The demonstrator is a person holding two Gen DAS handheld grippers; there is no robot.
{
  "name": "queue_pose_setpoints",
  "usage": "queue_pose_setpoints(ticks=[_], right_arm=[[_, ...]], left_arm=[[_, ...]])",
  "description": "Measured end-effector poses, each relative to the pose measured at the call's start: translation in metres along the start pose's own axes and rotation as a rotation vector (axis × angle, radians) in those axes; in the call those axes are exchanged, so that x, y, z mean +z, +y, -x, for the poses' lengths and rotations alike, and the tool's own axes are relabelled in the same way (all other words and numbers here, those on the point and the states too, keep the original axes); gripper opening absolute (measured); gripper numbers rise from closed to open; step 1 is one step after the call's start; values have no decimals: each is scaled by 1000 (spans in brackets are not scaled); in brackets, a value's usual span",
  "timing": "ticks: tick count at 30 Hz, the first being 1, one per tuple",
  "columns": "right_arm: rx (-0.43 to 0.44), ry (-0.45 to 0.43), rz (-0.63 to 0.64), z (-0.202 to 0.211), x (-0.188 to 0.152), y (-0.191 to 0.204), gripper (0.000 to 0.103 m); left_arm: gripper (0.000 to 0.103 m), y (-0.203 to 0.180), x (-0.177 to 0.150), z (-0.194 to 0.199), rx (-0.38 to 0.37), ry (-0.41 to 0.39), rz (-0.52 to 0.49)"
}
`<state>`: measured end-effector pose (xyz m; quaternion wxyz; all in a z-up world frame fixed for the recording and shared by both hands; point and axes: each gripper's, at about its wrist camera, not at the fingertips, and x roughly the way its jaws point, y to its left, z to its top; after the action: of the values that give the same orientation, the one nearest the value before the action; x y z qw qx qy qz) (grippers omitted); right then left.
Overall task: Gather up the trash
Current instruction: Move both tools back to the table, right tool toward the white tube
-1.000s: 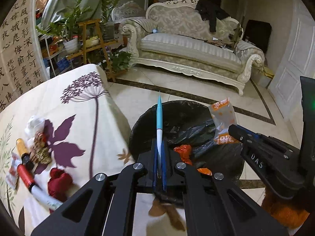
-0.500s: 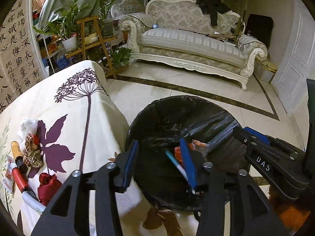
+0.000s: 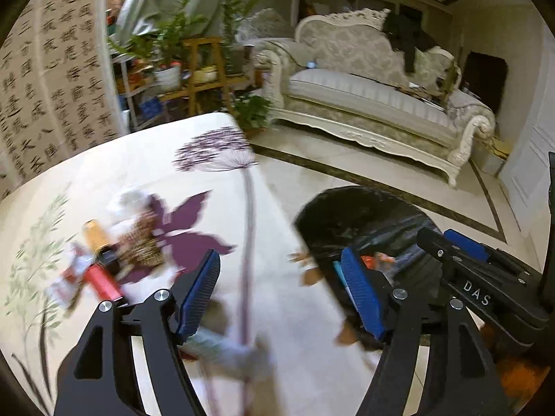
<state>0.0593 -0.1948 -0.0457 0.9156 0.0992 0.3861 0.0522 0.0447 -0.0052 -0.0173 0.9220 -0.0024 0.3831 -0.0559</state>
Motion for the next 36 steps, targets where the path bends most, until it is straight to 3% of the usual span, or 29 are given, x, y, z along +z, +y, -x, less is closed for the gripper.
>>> queue_pose_setpoints(ticks=[17, 25, 36], right_arm=[[180, 75, 207, 12, -36, 111, 43], [210, 105, 268, 13, -51, 139, 43], [218, 150, 316, -3, -57, 156, 43]], left_arm=[[74, 125, -49, 47, 237, 7, 205], [74, 154, -66, 54, 262, 18, 267], [74, 158, -69, 53, 248, 20, 283]])
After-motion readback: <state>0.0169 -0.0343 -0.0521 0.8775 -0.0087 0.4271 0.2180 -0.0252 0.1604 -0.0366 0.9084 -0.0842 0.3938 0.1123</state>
